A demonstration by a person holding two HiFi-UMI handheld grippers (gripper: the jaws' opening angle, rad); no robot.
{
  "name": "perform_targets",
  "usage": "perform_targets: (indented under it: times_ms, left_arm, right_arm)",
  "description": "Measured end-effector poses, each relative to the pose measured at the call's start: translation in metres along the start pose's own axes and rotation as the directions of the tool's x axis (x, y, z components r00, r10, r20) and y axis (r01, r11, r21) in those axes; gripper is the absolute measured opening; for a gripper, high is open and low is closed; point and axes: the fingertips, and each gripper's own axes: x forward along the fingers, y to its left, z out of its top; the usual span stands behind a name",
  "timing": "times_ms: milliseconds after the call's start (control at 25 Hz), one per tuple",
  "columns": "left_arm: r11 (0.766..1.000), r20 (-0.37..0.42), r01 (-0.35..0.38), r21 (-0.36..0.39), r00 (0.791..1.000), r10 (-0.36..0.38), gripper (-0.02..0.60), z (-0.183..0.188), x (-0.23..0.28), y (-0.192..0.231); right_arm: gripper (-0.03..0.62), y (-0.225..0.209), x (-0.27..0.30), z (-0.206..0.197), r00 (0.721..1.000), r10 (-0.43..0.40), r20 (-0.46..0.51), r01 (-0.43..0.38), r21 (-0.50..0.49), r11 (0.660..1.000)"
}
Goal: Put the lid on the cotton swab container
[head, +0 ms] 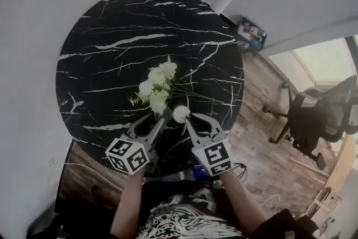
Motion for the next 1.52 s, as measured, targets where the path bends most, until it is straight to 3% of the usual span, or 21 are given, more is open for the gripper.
perform_targets:
  times_ms: [480,800,1520]
  left_arm:
    - [0.999,0.017,0.010,0.043,1.000,-0.010,0.140,0.007,-0.003,-0.011]
    - [0.997,0.013,0.054,0.060,0.998,-0.055,0.140,0.006,0.000,-0.026]
    - [0.992,0.031,0.116,0.044,0.993,-0.118,0.140,0.015,-0.001,-0.041]
  right_arm:
    - [0.021,0.000,0.000,0.000,1.000,-0.003,-0.002,0.003,0.000,1.000]
    - [0.021,0.000,0.001,0.000,1.000,-0.007,-0.002,0.007,0.003,1.000]
    - [0.021,0.000,0.001,0.000,1.000,-0.002,-0.025,0.003,0.027,1.000]
